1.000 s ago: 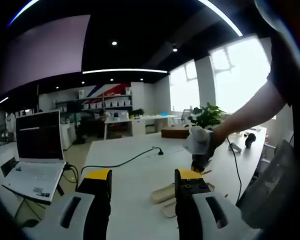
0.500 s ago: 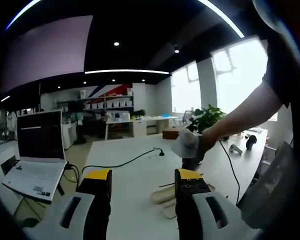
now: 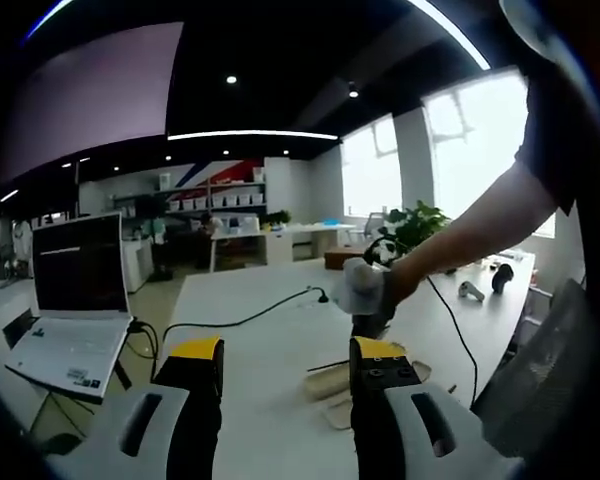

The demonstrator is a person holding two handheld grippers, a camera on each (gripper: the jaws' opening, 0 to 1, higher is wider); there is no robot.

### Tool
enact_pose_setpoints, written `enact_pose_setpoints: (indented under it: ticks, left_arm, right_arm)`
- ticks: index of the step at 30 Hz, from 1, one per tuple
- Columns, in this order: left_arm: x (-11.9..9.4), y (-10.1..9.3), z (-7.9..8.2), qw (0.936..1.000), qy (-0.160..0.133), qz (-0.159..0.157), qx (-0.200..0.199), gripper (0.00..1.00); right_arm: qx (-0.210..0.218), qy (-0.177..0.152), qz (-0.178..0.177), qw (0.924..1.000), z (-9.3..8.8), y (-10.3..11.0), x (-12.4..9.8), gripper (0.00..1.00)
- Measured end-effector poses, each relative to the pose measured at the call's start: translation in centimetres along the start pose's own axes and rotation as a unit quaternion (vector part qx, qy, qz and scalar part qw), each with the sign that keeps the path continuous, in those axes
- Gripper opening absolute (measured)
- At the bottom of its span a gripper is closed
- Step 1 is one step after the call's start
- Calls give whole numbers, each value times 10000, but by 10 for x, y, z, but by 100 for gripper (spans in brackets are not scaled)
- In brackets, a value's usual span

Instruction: Arrange the utensils inside the cutlery case until each visible utensil rests in its matching compartment.

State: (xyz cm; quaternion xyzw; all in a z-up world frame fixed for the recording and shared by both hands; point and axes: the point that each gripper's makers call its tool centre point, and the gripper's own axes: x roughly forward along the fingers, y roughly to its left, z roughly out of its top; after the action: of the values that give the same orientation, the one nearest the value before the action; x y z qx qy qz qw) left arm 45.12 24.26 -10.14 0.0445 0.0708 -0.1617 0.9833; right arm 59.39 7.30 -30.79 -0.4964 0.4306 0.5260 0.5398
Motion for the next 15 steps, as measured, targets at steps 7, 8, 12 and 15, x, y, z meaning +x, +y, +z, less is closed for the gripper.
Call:
enact_pose_setpoints:
  ticks: [7, 8, 12, 15]
  left_arm:
    - [0, 4, -1, 10000, 33, 79, -18, 52]
    - [0, 4, -2, 10000, 43, 76, -14, 52]
    - [-1, 6, -3, 9999, 66, 105, -24, 52]
    - [-1, 7, -4, 9999, 75, 123, -58, 52]
  right_arm:
    - [5, 57, 120, 9999, -4, 0, 10, 0]
    - [16, 60, 128, 9999, -5, 0, 11, 0]
    - [57, 68, 165, 9998, -7, 1, 14, 0]
    - [52, 97, 190, 9998, -10, -1, 17, 0]
